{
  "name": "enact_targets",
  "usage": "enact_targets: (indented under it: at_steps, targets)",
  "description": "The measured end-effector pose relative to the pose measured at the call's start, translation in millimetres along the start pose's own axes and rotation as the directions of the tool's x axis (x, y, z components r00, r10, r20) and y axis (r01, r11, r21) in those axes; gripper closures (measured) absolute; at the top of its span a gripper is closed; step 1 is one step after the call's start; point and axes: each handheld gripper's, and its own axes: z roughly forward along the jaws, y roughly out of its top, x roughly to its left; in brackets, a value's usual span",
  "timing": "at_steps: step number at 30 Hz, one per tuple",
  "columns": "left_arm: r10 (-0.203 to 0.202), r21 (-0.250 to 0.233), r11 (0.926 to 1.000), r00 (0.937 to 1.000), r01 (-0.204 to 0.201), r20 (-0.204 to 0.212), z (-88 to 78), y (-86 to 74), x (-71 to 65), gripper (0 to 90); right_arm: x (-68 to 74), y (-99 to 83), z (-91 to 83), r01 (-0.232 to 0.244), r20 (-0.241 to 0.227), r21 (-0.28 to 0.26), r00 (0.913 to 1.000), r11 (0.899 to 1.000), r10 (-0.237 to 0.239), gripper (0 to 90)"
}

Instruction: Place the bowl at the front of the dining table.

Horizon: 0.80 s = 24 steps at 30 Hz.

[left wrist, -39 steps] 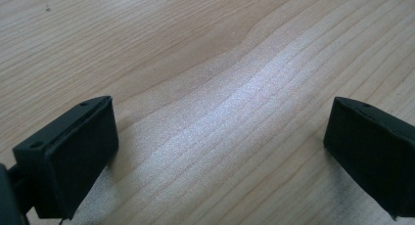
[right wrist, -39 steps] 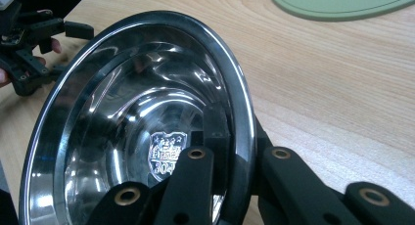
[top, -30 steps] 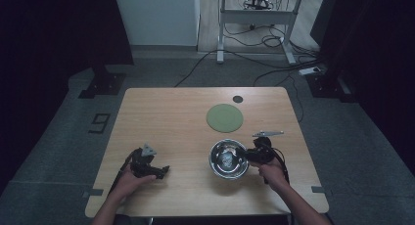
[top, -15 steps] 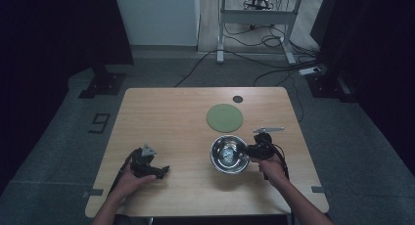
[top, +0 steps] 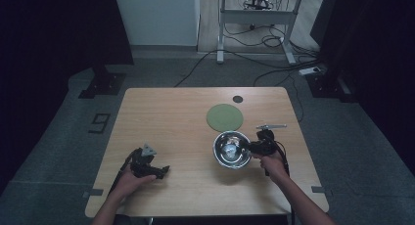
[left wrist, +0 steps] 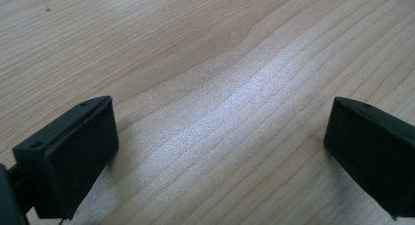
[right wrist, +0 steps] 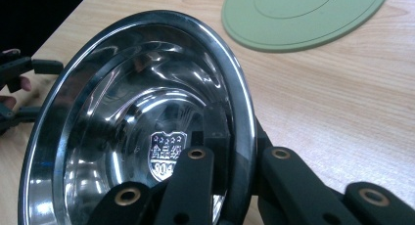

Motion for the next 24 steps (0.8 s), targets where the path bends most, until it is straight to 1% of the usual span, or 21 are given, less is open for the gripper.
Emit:
enact_targets:
  at_steps: [5,10,16,20,21,24]
  targets:
    - [0.001,0.0,1.0,1.0,-0.001,0.0,0.1,0.2,-0.1,0.0,-3.3,0.1,2.1,-0.009,0.01,0.003,0.9999,1.0,0.009,86.7]
    - [0.0,0.0,1.0,1.0,0.0,-0.001,0.3,0.3,-0.2,0.0,-5.3,0.8,1.6,-0.009,0.014,-0.001,0.9999,1.0,0.009,86.7]
    - [0.0,0.0,1.0,1.0,0.0,-0.001,0.3,0.3,-0.3,0.0,-9.4,2.1,3.0,-0.023,0.029,-0.009,0.9993,1.0,0.023,86.7]
    - [0.001,0.0,1.0,1.0,-0.001,-0.001,0.3,0.3,-0.3,0.0,-10.6,6.1,3.0,-0.024,0.042,-0.013,0.9988,1.0,0.025,86.7]
    - [0.001,0.0,1.0,1.0,-0.001,-0.001,0.3,0.3,-0.3,0.0,-10.5,10.8,3.5,-0.026,0.041,-0.022,0.9988,0.999,0.027,86.8]
    - [0.001,0.0,1.0,1.0,-0.001,-0.001,0.3,0.3,-0.3,0.0,-10.7,15.7,5.8,-0.027,0.046,-0.028,0.9986,0.999,0.028,86.8]
